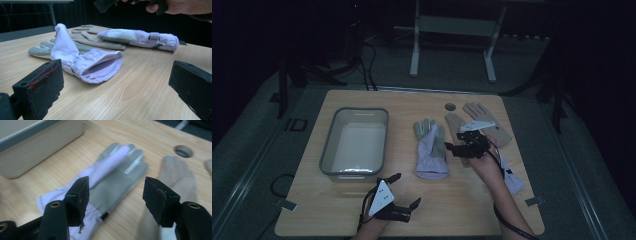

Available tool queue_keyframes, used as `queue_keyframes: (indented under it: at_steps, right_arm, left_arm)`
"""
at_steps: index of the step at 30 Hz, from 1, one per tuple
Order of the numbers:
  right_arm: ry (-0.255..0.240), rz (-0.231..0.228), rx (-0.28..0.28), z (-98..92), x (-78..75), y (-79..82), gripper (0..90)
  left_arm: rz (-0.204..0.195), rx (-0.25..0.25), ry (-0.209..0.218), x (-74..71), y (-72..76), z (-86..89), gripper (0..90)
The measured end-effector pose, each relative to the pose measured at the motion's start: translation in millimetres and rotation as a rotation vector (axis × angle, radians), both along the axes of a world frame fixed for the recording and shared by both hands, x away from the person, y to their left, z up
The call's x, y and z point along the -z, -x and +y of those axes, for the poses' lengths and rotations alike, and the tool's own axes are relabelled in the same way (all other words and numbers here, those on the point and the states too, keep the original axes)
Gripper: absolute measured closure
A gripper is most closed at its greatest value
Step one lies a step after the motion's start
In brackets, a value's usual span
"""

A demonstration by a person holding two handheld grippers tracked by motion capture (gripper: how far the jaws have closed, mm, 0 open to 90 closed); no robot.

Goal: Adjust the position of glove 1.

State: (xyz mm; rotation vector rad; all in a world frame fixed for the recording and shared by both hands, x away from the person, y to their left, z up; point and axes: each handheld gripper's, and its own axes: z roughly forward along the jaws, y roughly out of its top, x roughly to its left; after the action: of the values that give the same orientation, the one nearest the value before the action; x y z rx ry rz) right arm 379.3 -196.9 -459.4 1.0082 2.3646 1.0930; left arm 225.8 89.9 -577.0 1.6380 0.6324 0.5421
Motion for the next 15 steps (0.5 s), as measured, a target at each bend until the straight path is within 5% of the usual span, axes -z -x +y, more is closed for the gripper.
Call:
queue_keyframes:
  at_steps: [15]
  right_arm:
    - [0.005, -0.001, 0.052, -48.8, -2.9, 16.2, 35.7]
  left_arm:
    - [0.001, -0.003, 0.0, 0.0, -0.1, 0.0, 0.1]
